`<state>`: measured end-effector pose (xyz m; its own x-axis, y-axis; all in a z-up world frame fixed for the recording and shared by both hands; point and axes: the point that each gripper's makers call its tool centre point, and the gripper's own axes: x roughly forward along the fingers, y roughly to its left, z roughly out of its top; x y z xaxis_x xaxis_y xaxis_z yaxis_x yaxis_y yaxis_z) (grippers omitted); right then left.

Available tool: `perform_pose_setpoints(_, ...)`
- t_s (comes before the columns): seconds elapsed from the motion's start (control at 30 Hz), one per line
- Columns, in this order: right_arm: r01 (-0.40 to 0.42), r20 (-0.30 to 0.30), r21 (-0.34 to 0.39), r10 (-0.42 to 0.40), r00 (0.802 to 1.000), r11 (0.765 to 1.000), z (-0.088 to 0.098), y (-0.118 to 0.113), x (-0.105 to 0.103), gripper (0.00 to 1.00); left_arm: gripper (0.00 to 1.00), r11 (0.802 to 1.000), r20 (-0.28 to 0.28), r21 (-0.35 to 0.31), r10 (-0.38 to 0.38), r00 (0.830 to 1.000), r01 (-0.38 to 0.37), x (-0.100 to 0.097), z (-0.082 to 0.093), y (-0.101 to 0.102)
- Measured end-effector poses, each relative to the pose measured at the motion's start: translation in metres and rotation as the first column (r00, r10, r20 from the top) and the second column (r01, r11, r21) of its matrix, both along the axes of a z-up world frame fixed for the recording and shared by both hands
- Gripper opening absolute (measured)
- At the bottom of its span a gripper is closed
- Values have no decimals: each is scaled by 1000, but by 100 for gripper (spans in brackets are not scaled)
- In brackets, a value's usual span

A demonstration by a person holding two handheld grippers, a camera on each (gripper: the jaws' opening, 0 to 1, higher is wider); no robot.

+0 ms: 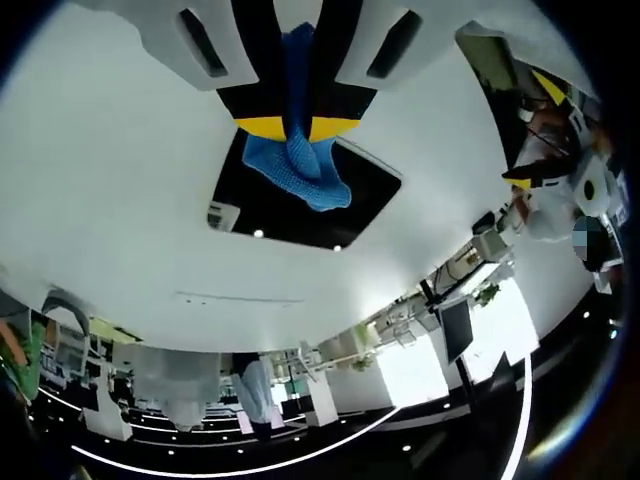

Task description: Wipe the mirror surface with the cleaning cloth until all visible marks leave the cleaned area.

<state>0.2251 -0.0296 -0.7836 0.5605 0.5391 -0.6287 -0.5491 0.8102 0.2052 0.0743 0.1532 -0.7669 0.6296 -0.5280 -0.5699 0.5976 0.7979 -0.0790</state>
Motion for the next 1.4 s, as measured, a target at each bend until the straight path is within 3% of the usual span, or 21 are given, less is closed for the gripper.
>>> perform_pose_setpoints(0.33,-6,-5,-36,6,1000,999,-11,-13,-32,2,99,1000,1,-4,-18,1000,18,-2,2,-13)
perform_pose_setpoints(0.57,-31,2,-134,32,999,990,-28,-26,-46,2,99,999,-1,10,-45,999,45,-8,2,-19)
perform_pose_setpoints(1.17,-74,-8,-297,75,997,952,-67,-50,-50,7,99,998,18,27,-51,999,50,-16,9,-26)
perform_pose_setpoints(1.4,-98,21,-285,109,994,953,-70,-52,-43,13,99,999,27,26,-26,999,25,-16,12,-25)
